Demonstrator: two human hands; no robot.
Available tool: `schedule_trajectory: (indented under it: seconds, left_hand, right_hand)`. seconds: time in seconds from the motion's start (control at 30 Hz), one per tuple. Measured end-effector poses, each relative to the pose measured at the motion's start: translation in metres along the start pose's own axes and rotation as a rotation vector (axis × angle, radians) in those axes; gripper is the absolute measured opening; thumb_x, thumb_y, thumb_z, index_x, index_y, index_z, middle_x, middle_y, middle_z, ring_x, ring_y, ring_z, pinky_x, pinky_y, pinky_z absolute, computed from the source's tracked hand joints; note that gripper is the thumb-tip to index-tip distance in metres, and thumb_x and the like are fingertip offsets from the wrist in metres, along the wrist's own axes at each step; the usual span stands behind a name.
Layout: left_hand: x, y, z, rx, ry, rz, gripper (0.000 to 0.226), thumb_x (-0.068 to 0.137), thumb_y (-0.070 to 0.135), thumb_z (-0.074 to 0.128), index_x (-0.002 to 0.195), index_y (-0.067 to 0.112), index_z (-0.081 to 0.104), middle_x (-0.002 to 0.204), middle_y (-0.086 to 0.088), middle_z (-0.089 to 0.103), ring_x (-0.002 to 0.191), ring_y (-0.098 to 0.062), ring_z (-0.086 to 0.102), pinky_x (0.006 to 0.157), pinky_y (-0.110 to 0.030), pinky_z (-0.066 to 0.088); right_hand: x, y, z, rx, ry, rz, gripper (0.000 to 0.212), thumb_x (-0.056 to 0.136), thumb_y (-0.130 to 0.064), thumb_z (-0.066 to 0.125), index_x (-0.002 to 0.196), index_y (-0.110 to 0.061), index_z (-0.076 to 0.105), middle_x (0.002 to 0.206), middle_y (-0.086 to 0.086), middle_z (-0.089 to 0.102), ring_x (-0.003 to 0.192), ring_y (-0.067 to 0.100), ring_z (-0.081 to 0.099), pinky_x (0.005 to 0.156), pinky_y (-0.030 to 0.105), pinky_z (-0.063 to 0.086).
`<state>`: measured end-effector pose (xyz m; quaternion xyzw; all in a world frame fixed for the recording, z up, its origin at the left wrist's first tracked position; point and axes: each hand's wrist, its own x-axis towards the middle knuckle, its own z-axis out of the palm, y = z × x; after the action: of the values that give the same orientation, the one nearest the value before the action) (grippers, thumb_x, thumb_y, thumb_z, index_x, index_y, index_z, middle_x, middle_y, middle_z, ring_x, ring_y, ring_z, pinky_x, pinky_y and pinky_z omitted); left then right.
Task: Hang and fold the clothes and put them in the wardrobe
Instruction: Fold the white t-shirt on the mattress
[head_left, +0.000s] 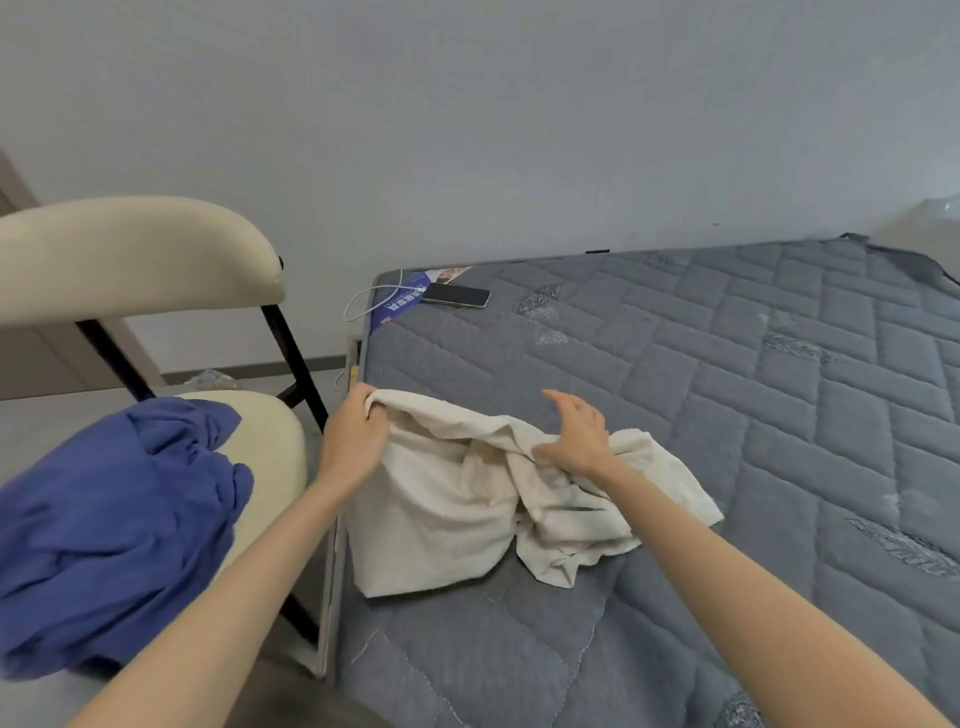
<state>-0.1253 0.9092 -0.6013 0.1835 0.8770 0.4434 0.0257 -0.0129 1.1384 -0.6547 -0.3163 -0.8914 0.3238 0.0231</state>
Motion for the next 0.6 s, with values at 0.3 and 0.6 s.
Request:
schedule_trajectory:
  seconds: [0.3, 0.6]
  left_hand:
    - [-0.005, -0.072, -0.012, 0.505, -0.214, -0.153, 0.048, 0.091, 0.02, 0.047, 0.137, 0.024, 0.035, 0.128, -0.014, 0.04, 0.114, -0.036, 0.042, 0.09, -0.041, 0.039]
    - [-0.031, -0.068, 0.053, 0.662, -0.299, 0.435, 0.089, 0.069, 0.006, 0.068, 0.137, 0.035, 0.019, 0.133, -0.015, 0.037, 0.107, -0.036, 0.051, 0.082, -0.04, 0.043]
  right_hand:
    - [-0.016, 0.01, 0.026, -0.438, -0.089, -0.065, 0.039, 0.091, -0.017, 0.045, 0.128, -0.027, 0.052, 0.125, -0.002, 0.06, 0.12, 0.023, 0.05, 0.111, 0.052, 0.019]
    - [-0.012, -0.011, -0.005, 0.177, 0.088, -0.279, 0.016, 0.095, -0.014, 0.048, 0.092, -0.007, 0.062, 0.086, 0.001, 0.066, 0.084, 0.019, 0.058, 0.074, 0.029, 0.04]
